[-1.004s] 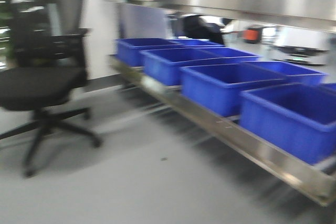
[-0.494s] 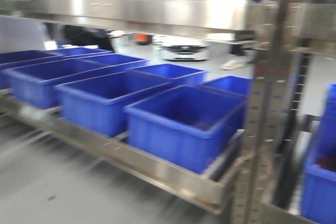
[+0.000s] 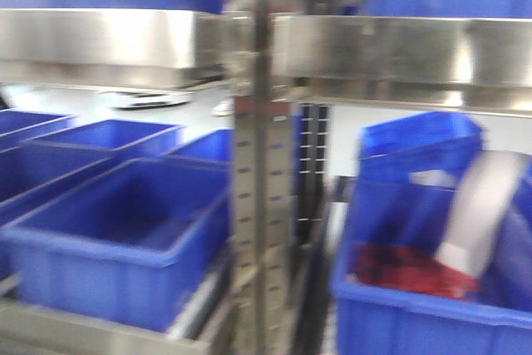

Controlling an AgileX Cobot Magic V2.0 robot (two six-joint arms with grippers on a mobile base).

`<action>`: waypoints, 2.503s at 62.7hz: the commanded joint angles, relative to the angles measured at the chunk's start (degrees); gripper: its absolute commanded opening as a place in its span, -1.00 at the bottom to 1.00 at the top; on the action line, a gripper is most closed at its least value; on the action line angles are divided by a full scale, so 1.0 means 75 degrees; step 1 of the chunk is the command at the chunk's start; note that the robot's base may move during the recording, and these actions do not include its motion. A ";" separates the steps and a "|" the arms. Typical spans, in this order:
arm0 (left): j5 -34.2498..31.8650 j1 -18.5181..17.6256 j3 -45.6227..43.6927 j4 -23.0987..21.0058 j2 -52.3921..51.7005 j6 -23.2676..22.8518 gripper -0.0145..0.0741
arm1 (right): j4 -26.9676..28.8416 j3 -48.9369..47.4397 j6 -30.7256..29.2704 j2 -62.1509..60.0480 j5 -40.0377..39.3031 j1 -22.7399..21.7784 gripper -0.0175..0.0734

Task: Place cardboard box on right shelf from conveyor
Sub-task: 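Drive up to the shelf rack holding the box, then move the held box over the roller shelf with the right gripper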

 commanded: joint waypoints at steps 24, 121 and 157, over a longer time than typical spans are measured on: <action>-0.0692 -0.0030 -0.0028 -0.0050 -0.0088 -0.0038 -0.94 | -0.0088 -0.0222 -0.0056 0.0084 -0.0767 -0.0055 -0.29; -0.0692 -0.0030 -0.0028 -0.0050 -0.0088 -0.0038 -0.94 | -0.0088 -0.0222 -0.0056 0.0084 -0.0767 -0.0055 -0.29; -0.0692 -0.0030 -0.0028 -0.0050 -0.0088 -0.0038 -0.94 | -0.0731 -0.0611 -0.0978 0.0741 -0.1208 -0.0046 -0.29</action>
